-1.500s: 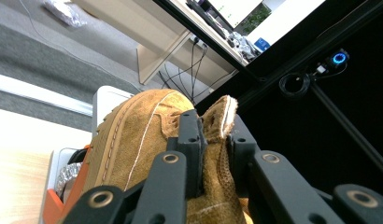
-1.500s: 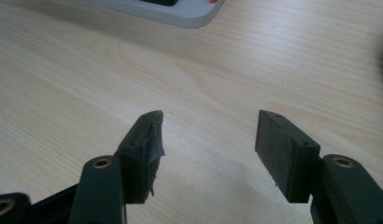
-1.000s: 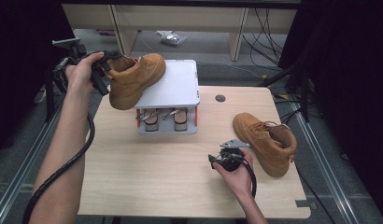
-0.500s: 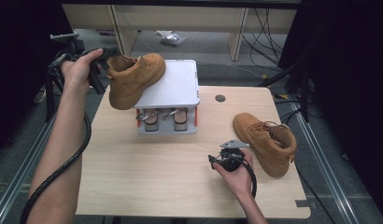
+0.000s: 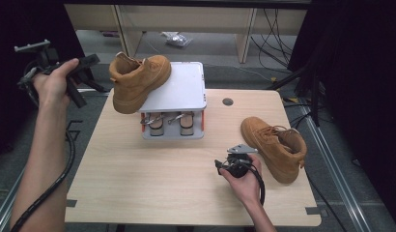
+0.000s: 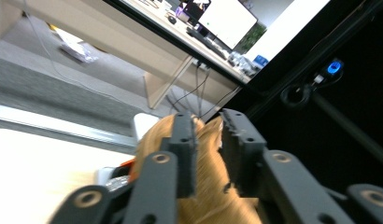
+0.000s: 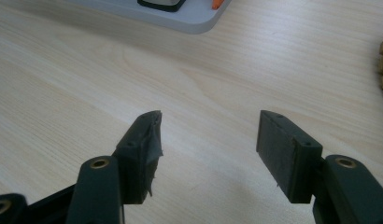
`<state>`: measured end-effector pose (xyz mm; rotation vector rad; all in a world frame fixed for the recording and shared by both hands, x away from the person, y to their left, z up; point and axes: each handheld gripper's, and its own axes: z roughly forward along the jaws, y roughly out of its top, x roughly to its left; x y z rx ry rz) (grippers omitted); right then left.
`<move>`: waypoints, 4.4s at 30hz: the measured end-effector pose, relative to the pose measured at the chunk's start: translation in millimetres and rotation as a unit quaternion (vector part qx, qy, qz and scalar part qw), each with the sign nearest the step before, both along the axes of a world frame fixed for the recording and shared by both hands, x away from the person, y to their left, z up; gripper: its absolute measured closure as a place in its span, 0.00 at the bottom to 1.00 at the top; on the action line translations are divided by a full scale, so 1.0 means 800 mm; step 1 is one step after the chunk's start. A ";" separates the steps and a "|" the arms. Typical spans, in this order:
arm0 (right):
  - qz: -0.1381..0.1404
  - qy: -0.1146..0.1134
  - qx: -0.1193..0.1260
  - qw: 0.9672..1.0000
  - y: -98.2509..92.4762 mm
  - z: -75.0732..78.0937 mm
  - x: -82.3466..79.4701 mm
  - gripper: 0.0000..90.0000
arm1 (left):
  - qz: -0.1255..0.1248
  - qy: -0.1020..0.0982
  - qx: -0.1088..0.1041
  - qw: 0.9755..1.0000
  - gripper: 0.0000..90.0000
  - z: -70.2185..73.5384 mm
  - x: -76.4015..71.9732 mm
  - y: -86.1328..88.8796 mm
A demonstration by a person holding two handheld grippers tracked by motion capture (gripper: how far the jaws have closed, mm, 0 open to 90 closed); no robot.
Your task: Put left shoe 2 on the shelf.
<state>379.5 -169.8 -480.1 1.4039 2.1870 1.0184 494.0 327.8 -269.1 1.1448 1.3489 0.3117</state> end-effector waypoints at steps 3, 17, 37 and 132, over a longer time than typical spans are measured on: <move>0.005 -0.006 -0.002 1.000 0.000 0.001 0.001 0.47 | 0.003 0.000 0.012 1.000 0.93 -0.018 -0.011 0.006; 0.026 -0.038 0.020 0.999 0.013 0.021 0.003 0.80 | -0.027 0.012 0.126 0.992 0.99 -0.097 -0.036 -0.016; 0.108 -0.075 0.049 0.990 0.124 0.082 0.056 1.00 | -0.014 -0.007 0.138 0.990 0.99 -0.120 -0.026 -0.030; 0.110 -0.106 0.101 0.983 0.263 0.141 0.132 1.00 | -0.054 -0.003 0.138 0.989 1.00 -0.117 -0.031 -0.060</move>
